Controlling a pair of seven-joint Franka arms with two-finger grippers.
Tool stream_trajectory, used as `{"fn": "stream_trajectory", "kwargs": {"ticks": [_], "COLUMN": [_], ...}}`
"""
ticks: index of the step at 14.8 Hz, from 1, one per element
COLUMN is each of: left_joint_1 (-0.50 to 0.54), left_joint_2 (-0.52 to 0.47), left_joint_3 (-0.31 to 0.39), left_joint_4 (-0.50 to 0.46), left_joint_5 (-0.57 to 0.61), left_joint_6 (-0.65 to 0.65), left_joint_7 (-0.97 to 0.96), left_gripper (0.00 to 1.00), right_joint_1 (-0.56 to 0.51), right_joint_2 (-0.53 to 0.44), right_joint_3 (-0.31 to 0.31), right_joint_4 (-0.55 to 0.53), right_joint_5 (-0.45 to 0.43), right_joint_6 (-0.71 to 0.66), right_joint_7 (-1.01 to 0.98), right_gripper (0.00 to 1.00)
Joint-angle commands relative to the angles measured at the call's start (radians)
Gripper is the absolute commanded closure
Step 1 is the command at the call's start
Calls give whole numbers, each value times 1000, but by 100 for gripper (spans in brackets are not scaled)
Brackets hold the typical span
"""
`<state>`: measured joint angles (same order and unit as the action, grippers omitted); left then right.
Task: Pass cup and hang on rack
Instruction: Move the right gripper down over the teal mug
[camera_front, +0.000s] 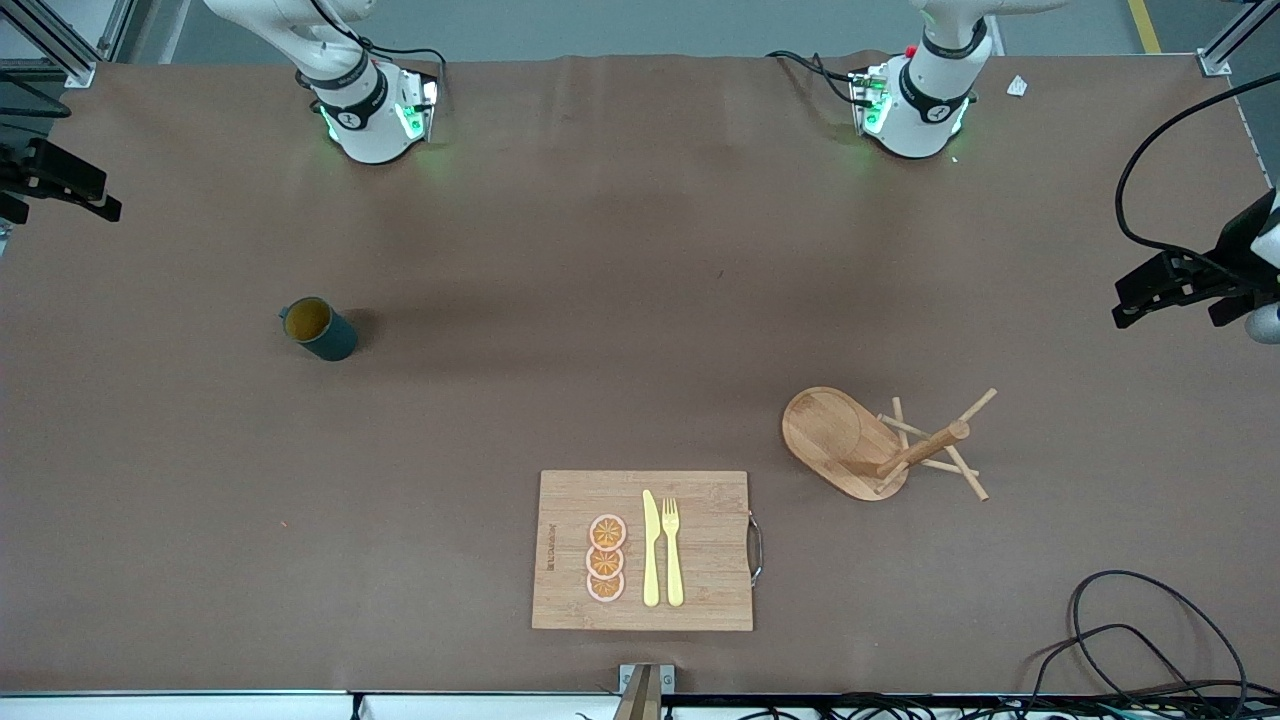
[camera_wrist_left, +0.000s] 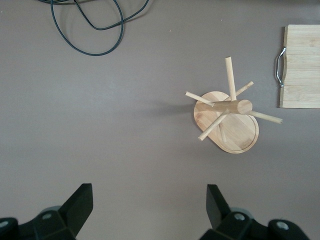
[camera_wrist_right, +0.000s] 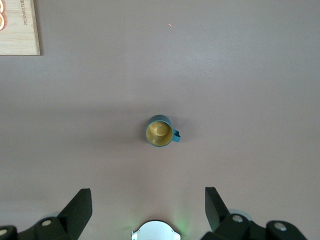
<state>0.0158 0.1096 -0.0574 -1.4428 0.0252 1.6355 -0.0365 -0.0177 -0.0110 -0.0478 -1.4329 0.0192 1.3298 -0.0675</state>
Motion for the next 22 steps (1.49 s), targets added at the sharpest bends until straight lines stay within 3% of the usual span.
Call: {"fn": "stream_trajectory", "kwargs": {"ticks": [1,9,12,16,20,22], "left_joint_1": [12,24,24,24,23,23], "left_joint_2": [-5,1,2,-2,-2,-1], "left_joint_3": [-2,-1,-1,-1,-1,-1], "left_joint_4": [10,8,8,4,12,12], "left_joint_5": [-20,-10,-10,-11,-13,-14], "left_joint_6": [-9,3,3,-6,-3,1], "left_joint_7": [-11,-59,-57,-57,-57,-60], "left_gripper": [0,0,0,0,0,0], "right_joint_1": [-5,-8,-10,-15,-50,-50], "right_joint_2": [-4,-4,-59,-159,-167,-188], "right_joint_3": [6,5,3,0,0,0], "right_joint_4": [-3,-38,-193,-491,-627,-743], "right_joint_5": [5,8,21,27,65,71], "right_joint_6": [3,14,127,354,451,579], "right_joint_7": [14,15,15,14,14,14], "right_gripper": [0,0,0,0,0,0]}}
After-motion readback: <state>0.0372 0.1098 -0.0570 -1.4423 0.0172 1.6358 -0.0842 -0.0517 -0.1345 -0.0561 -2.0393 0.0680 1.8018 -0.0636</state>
